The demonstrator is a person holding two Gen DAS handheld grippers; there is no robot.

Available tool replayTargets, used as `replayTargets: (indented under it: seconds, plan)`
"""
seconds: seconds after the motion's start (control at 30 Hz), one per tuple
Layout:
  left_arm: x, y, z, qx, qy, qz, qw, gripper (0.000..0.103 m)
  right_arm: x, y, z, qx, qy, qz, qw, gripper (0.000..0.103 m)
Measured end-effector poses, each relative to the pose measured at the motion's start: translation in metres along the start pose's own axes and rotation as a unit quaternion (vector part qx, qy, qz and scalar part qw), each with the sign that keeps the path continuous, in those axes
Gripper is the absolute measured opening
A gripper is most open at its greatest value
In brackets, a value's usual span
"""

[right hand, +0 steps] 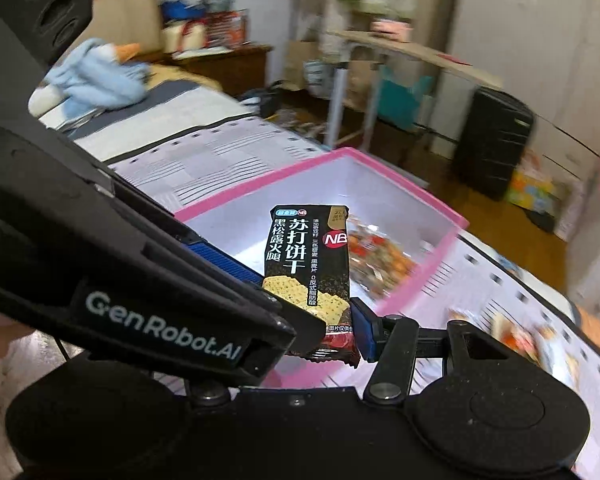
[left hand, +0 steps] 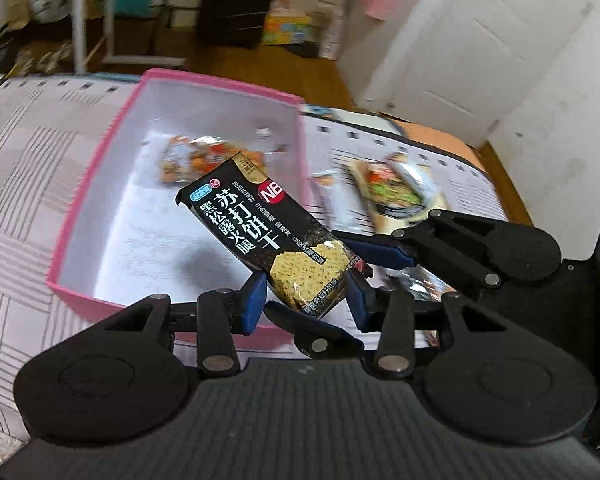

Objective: Organize snacks
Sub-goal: 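Carry the cracker pack into the pink box and open the left tool, then return the left tool to the snacks and grasp the small peanut bag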

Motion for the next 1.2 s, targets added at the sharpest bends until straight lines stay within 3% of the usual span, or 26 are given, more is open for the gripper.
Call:
replayTargets:
  seconds: [0.2, 0.33, 0.4, 0.47, 0.5, 0.6, 0.93, 1.2]
  plan:
    - [-0.041, -0.026, -0.012, -0.013, 0.035, -0.016, 0.9992, 0.041, -0.007, -0.045, -0.015, -0.013, 0.041, -0.033, 0.999, 0.059]
    - [-0.064, -0.049, -0.014, -0.035, 0.065, -0.021, 0.997, 0.041, -0.004, -0.073, -0.016, -0.043, 0.025, -0.053, 0.997, 0.059]
    - [-0.071, -0.054, -0.012, -0.034, 0.077, -0.032, 0.9959, 0.045, -0.005, -0.082, -0.015, -0.049, 0.019, -0.056, 0.997, 0.059]
    - [-0.077, -0.056, -0.01, -0.019, 0.09, -0.059, 0.994, 0.064, -0.008, -0.089, -0.014, -0.037, 0.024, -0.046, 0.998, 0.064]
    - [-0.078, -0.057, -0.009, -0.014, 0.089, -0.073, 0.9932, 0.064, -0.008, -0.09, -0.012, -0.025, 0.027, -0.033, 0.999, 0.069]
    - [-0.075, -0.056, -0.006, -0.016, 0.073, -0.084, 0.9936, 0.064, -0.013, -0.091, -0.005, -0.015, 0.03, -0.023, 0.999, 0.07]
    - [-0.026, -0.01, -0.001, 0.045, 0.002, -0.056, 0.9974, 0.065, 0.025, -0.011, 0.019, 0.034, -0.1, -0.015, 0.994, 0.077]
    - [0.02, 0.012, 0.009, 0.05, -0.001, 0.02, 0.9985, 0.063, 0.073, 0.049, 0.055, 0.019, -0.199, 0.002, 0.98, 0.077]
Point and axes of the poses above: each gripper's, at about its wrist camera, not at the fingertips, and y roughly against the way its jaws point, x to its right, z to its underside, the point moved 5 cm from there along -y, roughly the way its jaws point, and after that the axes turned 3 degrees about z, right-handed, at the moved point
